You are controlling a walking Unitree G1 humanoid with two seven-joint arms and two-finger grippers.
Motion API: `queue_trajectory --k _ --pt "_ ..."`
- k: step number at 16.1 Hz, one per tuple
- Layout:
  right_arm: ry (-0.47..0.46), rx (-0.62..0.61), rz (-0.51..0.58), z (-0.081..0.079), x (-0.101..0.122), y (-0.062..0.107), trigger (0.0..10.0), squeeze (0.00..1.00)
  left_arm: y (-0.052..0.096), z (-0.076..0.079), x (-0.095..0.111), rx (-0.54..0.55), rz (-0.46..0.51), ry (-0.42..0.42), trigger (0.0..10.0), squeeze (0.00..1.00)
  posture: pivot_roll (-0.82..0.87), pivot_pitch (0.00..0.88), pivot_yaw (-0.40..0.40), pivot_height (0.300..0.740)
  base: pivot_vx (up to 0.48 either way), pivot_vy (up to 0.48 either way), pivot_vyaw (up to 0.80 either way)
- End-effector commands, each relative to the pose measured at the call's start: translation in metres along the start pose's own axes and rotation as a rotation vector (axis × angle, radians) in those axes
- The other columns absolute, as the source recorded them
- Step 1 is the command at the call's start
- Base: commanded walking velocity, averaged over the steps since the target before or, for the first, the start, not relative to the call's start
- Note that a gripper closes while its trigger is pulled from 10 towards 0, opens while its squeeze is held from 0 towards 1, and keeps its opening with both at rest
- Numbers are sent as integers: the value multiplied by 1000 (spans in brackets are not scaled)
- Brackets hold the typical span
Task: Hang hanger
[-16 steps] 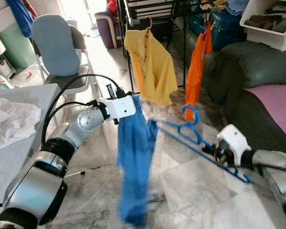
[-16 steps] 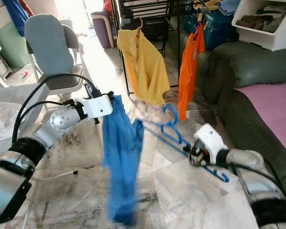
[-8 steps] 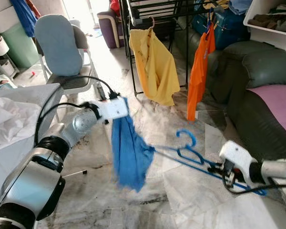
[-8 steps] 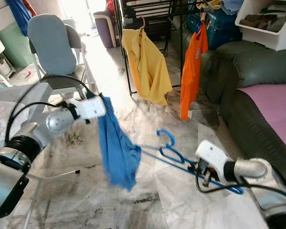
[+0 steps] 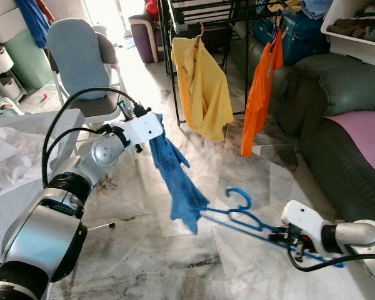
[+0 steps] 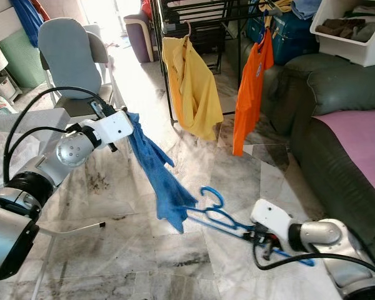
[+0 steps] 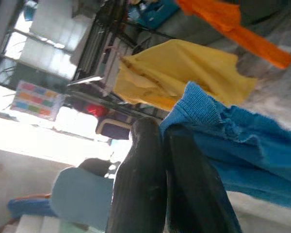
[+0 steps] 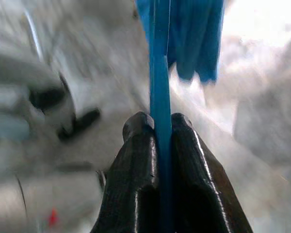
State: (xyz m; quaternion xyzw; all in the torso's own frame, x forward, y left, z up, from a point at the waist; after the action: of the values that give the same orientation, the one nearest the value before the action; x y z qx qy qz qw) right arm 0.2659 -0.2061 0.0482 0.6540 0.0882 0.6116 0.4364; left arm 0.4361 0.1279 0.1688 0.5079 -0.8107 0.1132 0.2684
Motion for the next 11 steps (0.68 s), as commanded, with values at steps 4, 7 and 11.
queue_trajectory --k 4,7,11 --pt "57 -119 290 28 72 14 10000 0 1 22 -4 -94 -16 11 10000 0 -159 0 116 740 0 0 0" --pt "56 -130 271 30 68 10 10000 0 0 15 -8 -57 -51 -1 10000 0 -158 0 112 740 0 0 0" --pt "55 16 27 2 14 1 10000 0 2 -31 -9 202 -64 80 10000 0 -159 0 109 740 0 0 0"
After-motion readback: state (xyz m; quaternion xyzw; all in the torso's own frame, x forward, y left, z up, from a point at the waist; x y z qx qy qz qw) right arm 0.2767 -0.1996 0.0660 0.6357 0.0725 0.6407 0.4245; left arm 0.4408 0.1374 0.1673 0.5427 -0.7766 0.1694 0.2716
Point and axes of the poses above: a point about 5 cm out from each wrist's last joint towards the gripper, its own y axis pointing back from the gripper into the wrist, its own x axis along the axis of the wrist's last joint, z = x × y, the point moved 5 cm from there along -y, pointing out of the wrist towards the gripper, and after that the axes turned 3 degrees about y, right-handed, at the moved point
